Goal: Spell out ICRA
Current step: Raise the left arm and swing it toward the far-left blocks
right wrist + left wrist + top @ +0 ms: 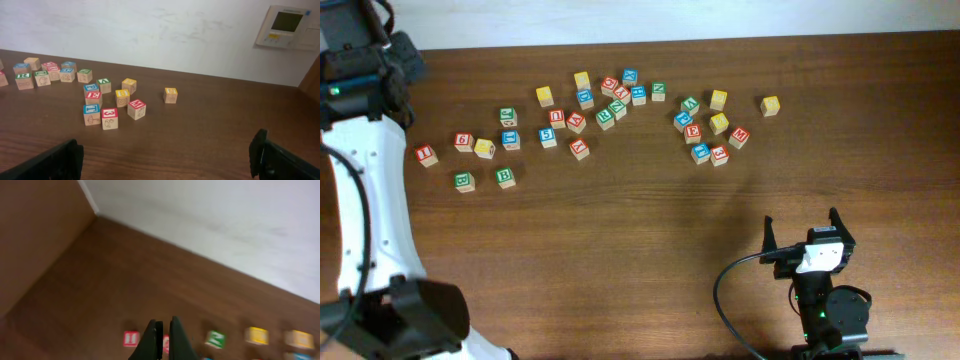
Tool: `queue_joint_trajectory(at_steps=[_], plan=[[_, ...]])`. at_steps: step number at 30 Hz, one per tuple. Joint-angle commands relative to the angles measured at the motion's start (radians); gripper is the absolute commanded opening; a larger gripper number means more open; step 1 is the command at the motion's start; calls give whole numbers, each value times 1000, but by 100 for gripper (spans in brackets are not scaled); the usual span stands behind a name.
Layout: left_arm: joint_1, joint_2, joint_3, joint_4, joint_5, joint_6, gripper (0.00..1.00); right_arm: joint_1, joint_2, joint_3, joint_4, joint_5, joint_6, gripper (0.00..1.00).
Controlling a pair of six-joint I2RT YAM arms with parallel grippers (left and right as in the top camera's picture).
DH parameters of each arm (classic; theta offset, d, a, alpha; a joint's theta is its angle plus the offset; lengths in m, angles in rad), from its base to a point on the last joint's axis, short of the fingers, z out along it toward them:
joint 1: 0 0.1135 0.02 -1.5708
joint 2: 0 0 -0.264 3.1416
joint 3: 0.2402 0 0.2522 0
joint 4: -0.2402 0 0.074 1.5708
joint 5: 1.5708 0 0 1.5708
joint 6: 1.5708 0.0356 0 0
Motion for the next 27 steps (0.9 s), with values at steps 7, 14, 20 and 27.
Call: queue_joint_trajectory(at_steps=[7, 14, 20, 27], plan=[[172, 192, 14, -43, -19, -34, 22, -6, -3, -5, -8, -2, 5, 98], [229, 314, 14, -44, 87, -31, 72, -6, -3, -5, -8, -2, 5, 98], [233, 403, 10, -42, 111, -18, 99, -6, -3, -5, -8, -2, 5, 98], [233, 475, 8, -42, 116, -3, 73, -6, -3, -5, -8, -2, 5, 98]])
